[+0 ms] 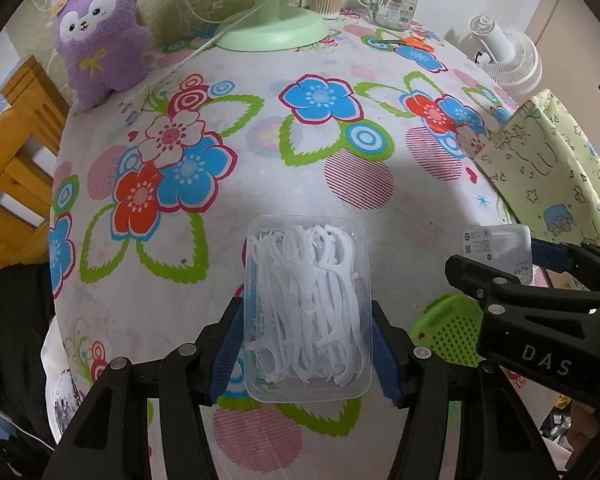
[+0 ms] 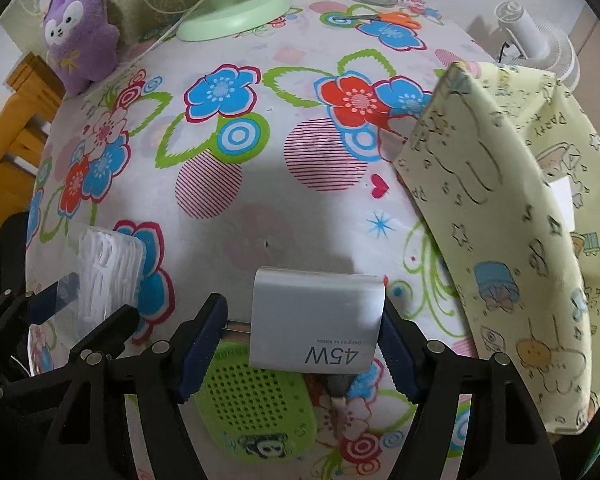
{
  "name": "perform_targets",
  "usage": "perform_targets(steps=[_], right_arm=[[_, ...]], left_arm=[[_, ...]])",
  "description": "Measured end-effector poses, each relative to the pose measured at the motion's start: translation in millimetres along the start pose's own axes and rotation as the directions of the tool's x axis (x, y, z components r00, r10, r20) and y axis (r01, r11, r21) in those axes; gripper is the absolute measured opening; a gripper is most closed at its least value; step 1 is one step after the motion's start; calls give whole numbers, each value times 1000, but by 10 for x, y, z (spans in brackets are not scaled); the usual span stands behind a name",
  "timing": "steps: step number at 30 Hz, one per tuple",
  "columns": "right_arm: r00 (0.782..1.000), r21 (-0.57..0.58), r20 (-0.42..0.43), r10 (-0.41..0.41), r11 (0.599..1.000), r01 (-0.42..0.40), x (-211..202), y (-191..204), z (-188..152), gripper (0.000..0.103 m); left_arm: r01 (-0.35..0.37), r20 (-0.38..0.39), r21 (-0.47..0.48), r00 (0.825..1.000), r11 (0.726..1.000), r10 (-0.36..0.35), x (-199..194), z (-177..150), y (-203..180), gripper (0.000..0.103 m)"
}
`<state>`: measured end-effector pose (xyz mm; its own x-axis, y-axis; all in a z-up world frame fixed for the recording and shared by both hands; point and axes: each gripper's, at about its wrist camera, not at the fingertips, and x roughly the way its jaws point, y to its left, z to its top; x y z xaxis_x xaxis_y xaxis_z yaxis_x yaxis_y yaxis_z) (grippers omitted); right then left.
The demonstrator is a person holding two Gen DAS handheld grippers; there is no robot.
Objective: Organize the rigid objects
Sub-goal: 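Close right tool on the larger white charger while left tool lifts the floss box, then carry the floss box in left tool while right tool carries the larger charger to the basket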
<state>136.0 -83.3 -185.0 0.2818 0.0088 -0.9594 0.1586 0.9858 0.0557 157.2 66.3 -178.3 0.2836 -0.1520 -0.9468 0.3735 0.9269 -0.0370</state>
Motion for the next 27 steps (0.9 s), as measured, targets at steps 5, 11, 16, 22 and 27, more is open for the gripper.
perform_targets(steps=[5,11,16,22,27], right_arm=[[1000,3,10,-8,1000,8,-50,1,-67,75],[1000,-2,18,-7,1000,7,-178,-50,-221,75],[999,-9,36,-2,1000,3,-285,-35,-318,75],[997,-16,71,-14,1000,15,-488,-79,-437,75],[995,-11,91,-30,999,31,-658,-135,-485,75]], left_arm=[[-7,12,9,1000,1000,7,-107,-99,-48,61],[2,26,22,1000,1000,-2,-255,-165,-152,61],[4,41,53,999,999,-6,-385,-193,-256,61],[1,54,80,999,997,-5,-542,-221,-354,60],[35,71,79,997,996,-40,-653,-224,-401,61]])
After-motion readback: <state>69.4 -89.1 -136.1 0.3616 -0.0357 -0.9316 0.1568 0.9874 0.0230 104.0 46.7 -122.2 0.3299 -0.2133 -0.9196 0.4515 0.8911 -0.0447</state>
